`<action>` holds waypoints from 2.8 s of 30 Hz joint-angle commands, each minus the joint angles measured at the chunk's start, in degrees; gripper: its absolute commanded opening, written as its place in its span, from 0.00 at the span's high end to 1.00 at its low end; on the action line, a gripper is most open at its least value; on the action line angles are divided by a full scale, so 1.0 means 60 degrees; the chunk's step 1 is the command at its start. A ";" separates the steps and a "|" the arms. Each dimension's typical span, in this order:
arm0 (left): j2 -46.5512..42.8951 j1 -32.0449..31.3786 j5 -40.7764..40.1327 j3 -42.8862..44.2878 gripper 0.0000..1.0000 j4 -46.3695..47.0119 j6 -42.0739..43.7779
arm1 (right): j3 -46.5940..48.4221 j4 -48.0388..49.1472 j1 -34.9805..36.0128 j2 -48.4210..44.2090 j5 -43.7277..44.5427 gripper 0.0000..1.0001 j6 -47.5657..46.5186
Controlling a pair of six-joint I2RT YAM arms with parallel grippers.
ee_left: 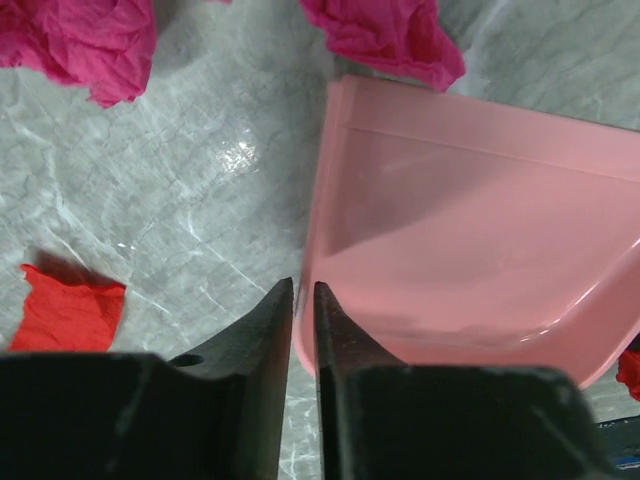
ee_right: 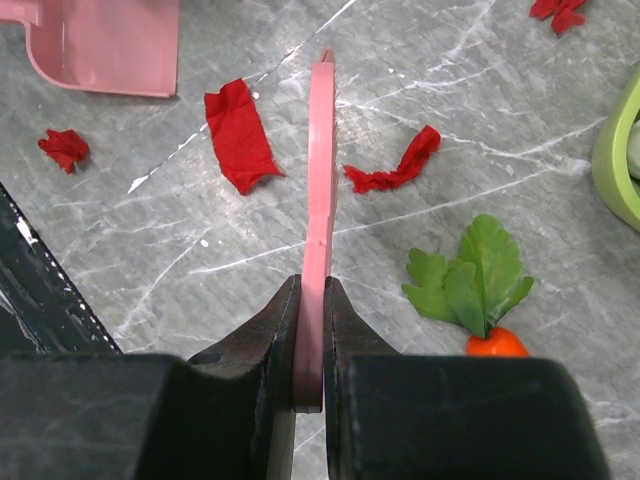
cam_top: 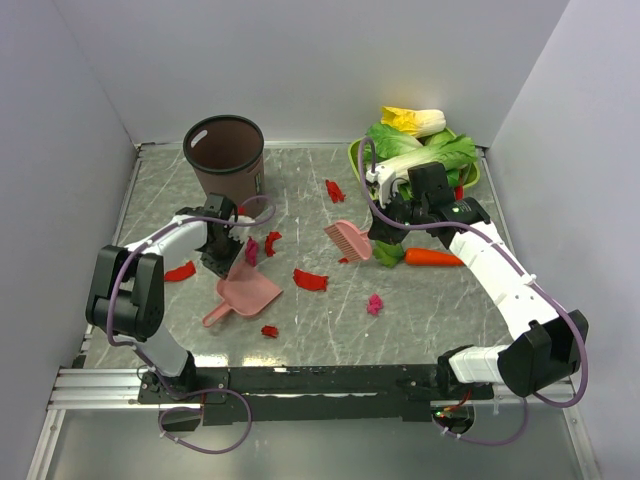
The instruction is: Sweep away the paper scraps from the table
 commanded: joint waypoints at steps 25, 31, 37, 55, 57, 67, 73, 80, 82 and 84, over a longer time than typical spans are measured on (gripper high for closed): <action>-0.1553 -0.0823 0.1730 0.0222 0.29 0.0744 0.1250 | -0.0242 0.0335 -0.0112 -0.0470 0.0174 1.00 -0.0239; -0.3562 -0.0867 0.2450 -0.1258 0.01 -0.0438 0.1808 | -0.0507 0.0364 -0.0170 -0.0559 0.0160 1.00 -0.0225; -0.4148 -0.1042 0.2246 -0.2328 0.06 -0.0868 0.1823 | -0.0287 0.0379 -0.0170 -0.0252 -0.0016 1.00 -0.0137; -0.3475 -0.1336 0.1806 -0.2682 0.39 0.0275 0.1588 | 0.0036 0.0203 -0.0171 -0.0134 -0.0002 1.00 -0.0137; -0.3402 -0.1336 0.1733 -0.2682 0.43 0.0363 0.1544 | 0.0021 0.0160 -0.0171 -0.0163 0.0013 1.00 -0.0151; -0.3006 -0.1365 0.1762 -0.2418 0.58 0.0466 0.1471 | -0.0023 0.0188 -0.0171 -0.0148 0.0013 1.00 -0.0137; -0.3239 -0.1350 0.1484 -0.2257 0.88 -0.0133 0.1720 | -0.0067 0.0101 -0.0171 -0.0309 0.0116 1.00 -0.0297; -0.4206 -0.1306 0.0970 -0.2053 0.99 -0.1552 0.2930 | 0.0269 -0.0396 -0.0171 -0.0603 0.0511 1.00 -0.0956; -0.4498 -0.1306 0.0651 -0.1935 0.99 -0.2227 0.3373 | 0.0416 -0.0748 -0.0141 -0.0632 0.0686 1.00 -0.1059; -0.4762 -0.1292 0.0416 -0.1832 0.99 -0.2652 0.4324 | 0.0416 -0.1069 -0.0011 -0.0763 0.0731 1.00 -0.1264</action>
